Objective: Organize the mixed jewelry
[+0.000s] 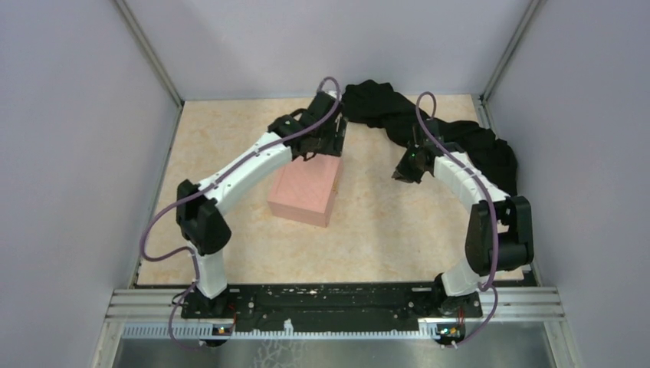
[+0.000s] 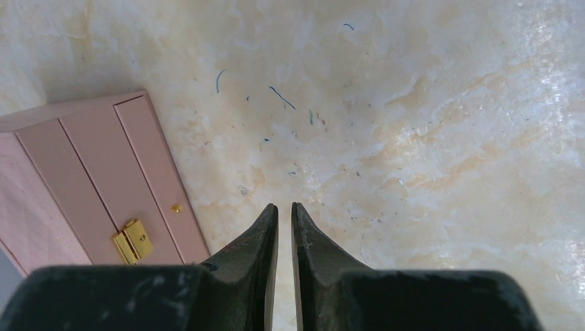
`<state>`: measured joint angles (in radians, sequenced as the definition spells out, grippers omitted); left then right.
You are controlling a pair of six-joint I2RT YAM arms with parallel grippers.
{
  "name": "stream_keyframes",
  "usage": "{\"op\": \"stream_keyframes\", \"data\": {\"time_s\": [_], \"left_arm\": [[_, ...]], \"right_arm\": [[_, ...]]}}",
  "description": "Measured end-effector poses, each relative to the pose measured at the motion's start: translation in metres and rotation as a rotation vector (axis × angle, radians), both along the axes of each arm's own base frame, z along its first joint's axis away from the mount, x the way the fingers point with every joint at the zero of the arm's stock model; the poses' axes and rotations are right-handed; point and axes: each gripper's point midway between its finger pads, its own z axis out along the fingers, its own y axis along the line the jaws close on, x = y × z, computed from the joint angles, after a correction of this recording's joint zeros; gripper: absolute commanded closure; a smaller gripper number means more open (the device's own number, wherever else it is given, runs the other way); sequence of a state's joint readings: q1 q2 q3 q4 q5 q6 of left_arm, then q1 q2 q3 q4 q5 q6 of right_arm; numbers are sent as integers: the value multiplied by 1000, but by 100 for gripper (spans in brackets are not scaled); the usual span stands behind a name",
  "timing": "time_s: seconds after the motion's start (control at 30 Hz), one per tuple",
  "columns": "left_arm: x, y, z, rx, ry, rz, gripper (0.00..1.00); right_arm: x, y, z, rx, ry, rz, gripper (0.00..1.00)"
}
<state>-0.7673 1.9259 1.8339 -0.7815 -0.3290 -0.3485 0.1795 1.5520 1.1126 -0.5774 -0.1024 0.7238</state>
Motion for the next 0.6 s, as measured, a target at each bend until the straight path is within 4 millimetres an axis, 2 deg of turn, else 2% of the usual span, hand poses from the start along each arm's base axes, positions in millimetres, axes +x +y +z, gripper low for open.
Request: {"op": "stream_keyframes", "data": {"time_s": [0.07,0.2,0.3,0.37,0.4,0.47,0.53,0.6], "left_arm": [[6,5,41,-27,-93,-3,25],[4,28,140,-127,-317,6,24],[-5,52,203,-206,-456,34,23],[-8,72,228,-244,-516,66,23],[-7,83,233,-252,-530,88,22],[0,105,228,-252,-523,137,22],[14,128,207,-247,-475,194,22],[26,153,172,-232,-393,257,21]], "right_arm": [[-1,-3,3,-13,-8,-1,81],[-1,-11,13,-65,-15,6,68],[11,-17,41,-109,-90,19,67],[19,-19,65,-122,-159,28,67],[22,-19,77,-122,-196,32,67],[25,-17,91,-115,-248,38,69],[25,-9,97,-97,-271,57,73],[25,5,88,-78,-262,83,78]]}}
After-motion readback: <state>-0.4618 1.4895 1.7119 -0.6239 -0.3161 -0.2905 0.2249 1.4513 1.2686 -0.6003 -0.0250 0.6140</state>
